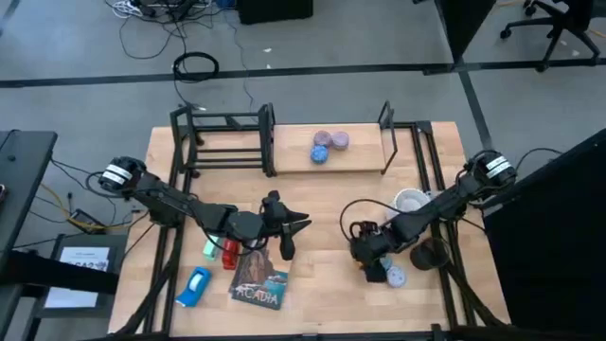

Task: Stock shelves
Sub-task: Remove the yellow scented candle from the shelf, then remove the pink scented candle from the shelf

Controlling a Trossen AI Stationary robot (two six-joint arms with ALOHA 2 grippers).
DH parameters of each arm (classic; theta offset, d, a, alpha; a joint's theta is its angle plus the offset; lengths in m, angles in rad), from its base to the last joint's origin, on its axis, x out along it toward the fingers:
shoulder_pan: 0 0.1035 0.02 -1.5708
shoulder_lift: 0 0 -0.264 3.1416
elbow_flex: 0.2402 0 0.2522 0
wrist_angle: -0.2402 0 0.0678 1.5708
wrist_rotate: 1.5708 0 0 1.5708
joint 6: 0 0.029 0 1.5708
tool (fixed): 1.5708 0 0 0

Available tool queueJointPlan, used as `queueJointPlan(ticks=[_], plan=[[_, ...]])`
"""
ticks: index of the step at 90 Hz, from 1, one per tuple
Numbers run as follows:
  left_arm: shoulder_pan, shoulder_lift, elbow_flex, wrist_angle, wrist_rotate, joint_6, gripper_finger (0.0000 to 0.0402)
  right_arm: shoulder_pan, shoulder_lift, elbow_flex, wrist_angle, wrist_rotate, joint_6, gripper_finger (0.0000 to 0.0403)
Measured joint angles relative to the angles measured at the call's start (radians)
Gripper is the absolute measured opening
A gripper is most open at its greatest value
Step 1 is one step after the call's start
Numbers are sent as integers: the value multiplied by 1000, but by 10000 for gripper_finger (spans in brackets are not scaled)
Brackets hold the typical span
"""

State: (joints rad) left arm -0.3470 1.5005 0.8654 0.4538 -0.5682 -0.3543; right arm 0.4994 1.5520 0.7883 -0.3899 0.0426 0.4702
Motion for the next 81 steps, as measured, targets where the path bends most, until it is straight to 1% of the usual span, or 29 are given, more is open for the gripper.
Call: queueJointPlan(ticks=[14,30,39,45,53,61,72,81], plan=[[0,0,0,-1,0,-17,53,18,0,0,-25,-32,8,330],[0,0,0,-2,0,-18,53,2,-5,40,-51,-54,11,347],[0,0,0,-2,0,-18,53,-36,-32,103,-116,-20,-50,350],[0,0,0,-2,0,-18,53,-76,-59,158,-201,29,-135,347],[0,0,0,-2,0,-17,53,-157,-98,229,-299,130,-291,346],[6,0,0,-1,0,1,53,-280,-139,284,-309,181,-457,345],[17,0,0,3,0,64,53,-492,-174,311,-228,185,-659,345],[38,0,0,6,-4,79,53,-682,-177,311,-111,149,-760,345]])
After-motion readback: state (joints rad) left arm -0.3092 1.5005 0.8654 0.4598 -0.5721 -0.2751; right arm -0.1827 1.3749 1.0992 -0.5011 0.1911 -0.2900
